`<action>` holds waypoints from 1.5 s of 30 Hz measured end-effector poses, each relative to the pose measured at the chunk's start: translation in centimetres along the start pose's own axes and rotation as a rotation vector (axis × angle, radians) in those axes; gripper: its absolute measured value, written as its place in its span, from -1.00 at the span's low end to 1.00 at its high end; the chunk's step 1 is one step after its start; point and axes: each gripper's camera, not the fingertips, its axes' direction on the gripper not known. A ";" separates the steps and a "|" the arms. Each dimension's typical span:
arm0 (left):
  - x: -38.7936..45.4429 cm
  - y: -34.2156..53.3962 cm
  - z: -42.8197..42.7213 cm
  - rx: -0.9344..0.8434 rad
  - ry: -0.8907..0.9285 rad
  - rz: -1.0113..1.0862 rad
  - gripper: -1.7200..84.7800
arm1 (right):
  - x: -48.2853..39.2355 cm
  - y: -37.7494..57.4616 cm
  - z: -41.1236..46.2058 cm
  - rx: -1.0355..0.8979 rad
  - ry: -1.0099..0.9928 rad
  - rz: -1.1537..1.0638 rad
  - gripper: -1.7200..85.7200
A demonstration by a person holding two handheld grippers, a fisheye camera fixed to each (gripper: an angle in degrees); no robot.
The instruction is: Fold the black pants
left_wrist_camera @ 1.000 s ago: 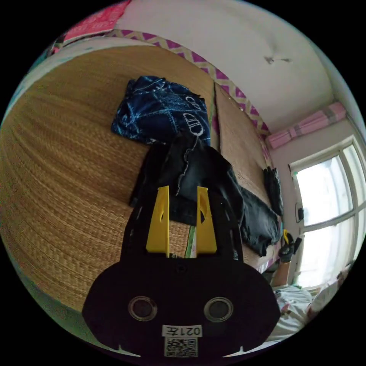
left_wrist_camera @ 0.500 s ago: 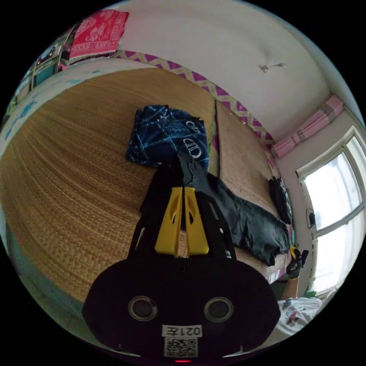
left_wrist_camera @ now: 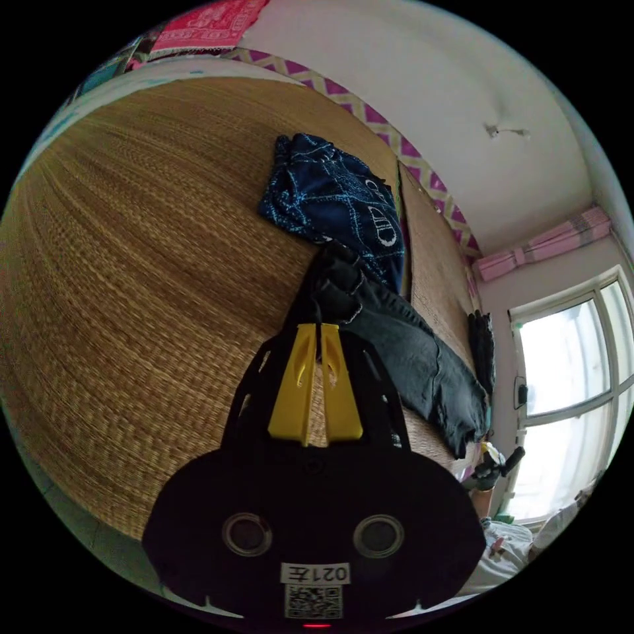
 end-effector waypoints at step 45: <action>-2.2 0.5 0.0 0.010 0.044 0.127 -0.98 | -14.0 -7.1 4.3 -0.242 0.322 -0.200 -0.92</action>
